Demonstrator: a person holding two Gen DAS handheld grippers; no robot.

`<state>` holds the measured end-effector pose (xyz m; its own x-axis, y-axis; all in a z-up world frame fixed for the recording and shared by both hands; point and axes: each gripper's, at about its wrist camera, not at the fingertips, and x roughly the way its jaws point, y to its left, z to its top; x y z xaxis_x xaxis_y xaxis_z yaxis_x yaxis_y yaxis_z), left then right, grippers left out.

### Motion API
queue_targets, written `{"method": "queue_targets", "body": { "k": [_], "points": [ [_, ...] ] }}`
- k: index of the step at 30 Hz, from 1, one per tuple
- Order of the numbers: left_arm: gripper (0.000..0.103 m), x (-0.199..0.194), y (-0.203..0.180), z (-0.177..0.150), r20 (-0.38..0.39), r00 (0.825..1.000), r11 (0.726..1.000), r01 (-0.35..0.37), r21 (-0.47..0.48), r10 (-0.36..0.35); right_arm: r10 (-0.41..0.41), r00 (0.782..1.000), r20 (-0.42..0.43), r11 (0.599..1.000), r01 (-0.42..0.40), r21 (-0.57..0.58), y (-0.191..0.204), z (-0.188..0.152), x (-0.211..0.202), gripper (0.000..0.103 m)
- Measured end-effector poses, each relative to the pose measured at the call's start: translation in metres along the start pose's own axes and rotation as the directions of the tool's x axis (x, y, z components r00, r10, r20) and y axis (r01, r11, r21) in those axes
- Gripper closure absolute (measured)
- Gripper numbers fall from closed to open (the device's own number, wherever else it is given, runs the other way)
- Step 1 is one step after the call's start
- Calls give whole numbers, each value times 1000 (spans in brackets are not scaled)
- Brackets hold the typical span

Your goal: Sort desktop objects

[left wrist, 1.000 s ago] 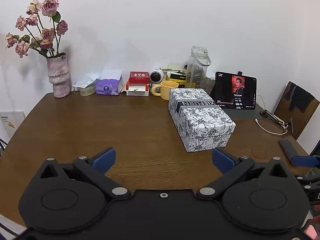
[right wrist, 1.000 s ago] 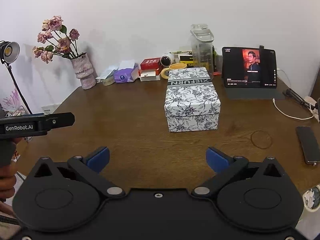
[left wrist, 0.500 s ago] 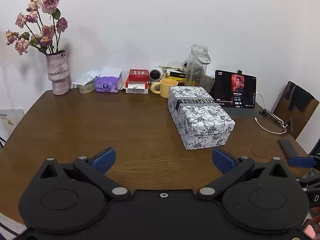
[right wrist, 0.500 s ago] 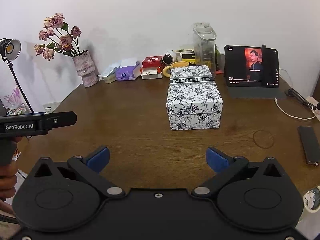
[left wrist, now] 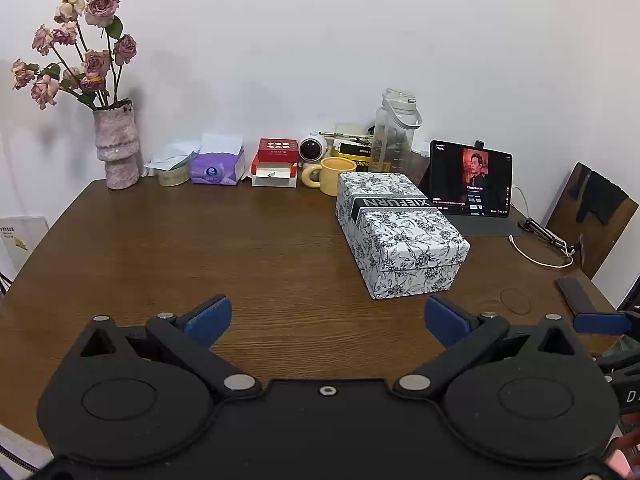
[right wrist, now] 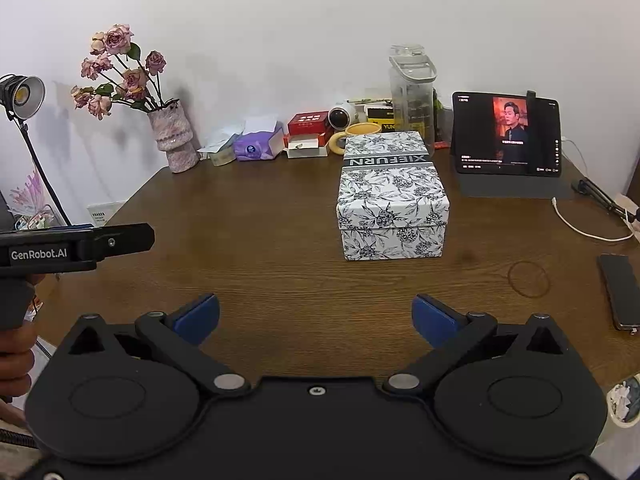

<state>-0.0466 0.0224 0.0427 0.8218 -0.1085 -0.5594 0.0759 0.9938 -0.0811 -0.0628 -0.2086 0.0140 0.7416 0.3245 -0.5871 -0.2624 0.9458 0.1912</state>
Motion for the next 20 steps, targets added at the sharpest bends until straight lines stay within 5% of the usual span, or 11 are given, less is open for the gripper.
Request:
{"method": "queue_targets", "body": {
  "k": [20],
  "points": [
    [0,0,3,1,3,1000,1000,22,-21,-22,-5,1000,11,999,5,-33,7,1,0,0]
  ]
}}
